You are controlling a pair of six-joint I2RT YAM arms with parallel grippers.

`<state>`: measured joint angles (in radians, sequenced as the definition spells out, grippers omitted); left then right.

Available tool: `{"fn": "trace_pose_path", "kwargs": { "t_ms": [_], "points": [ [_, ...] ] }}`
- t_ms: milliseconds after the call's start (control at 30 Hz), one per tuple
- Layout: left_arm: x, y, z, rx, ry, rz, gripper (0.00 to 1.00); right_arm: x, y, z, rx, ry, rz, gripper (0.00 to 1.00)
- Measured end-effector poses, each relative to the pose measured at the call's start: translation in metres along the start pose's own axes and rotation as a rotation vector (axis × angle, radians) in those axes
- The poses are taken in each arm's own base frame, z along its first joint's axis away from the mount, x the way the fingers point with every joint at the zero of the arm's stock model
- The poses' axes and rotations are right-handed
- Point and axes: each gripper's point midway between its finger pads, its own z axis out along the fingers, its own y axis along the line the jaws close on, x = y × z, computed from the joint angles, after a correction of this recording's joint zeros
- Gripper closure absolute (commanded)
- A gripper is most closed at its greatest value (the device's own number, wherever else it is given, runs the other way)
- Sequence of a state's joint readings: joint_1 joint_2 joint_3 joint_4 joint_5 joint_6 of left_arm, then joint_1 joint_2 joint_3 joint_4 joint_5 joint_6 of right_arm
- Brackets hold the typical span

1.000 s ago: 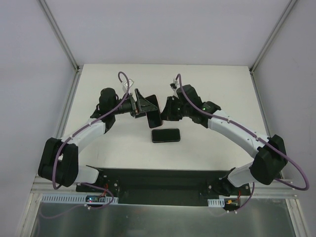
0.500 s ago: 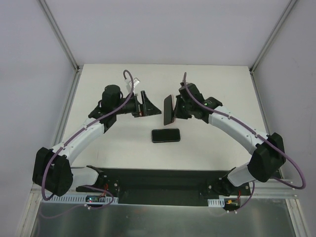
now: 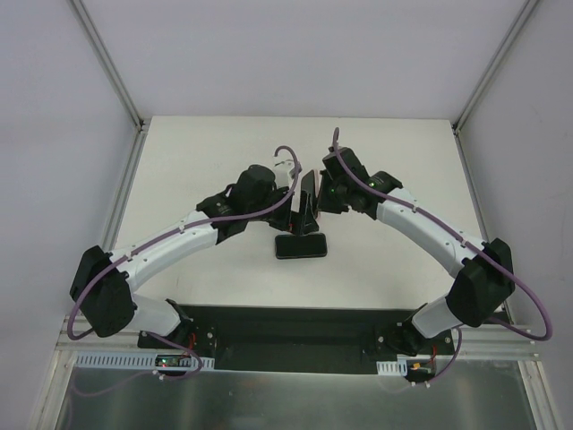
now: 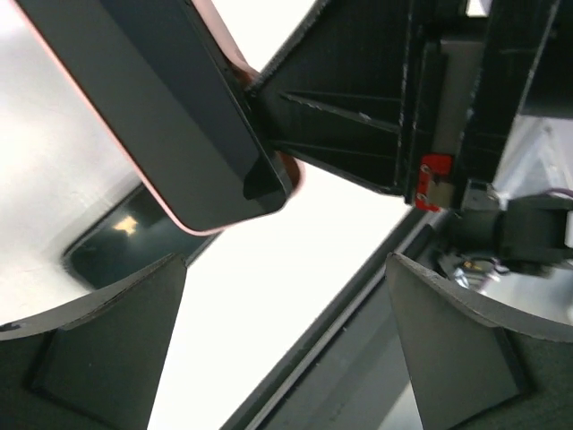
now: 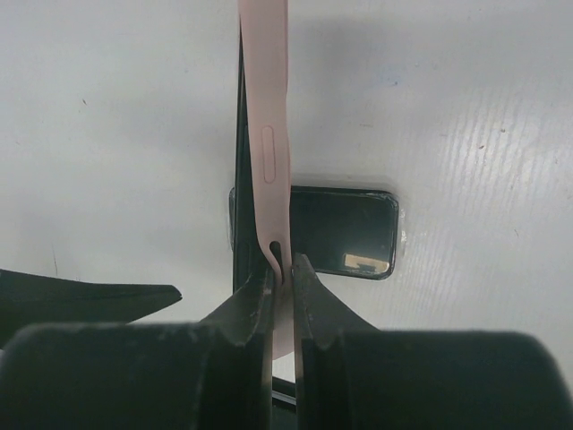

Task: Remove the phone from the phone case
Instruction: Remove the phone case from the phone.

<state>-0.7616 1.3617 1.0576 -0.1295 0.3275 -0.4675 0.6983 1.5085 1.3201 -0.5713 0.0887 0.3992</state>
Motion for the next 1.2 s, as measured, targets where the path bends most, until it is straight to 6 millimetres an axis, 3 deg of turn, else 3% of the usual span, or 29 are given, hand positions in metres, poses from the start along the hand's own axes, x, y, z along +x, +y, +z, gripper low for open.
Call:
{"fn": "trace_pose_path", "kwargs": {
  "t_ms": [533,1200],
  "points": [
    [-0.031,0.036,0.008,-0.326,-0.131,0.168,0.22,0.004,0.007,-0.002,-0.035,0.027,0.023,0.99],
    [-0.032,0.027,0.012,-0.424,-0.175,0.303,0.35,0.002,0.008,-0.003,-0.063,0.047,0.064,0.99]
  ]
}}
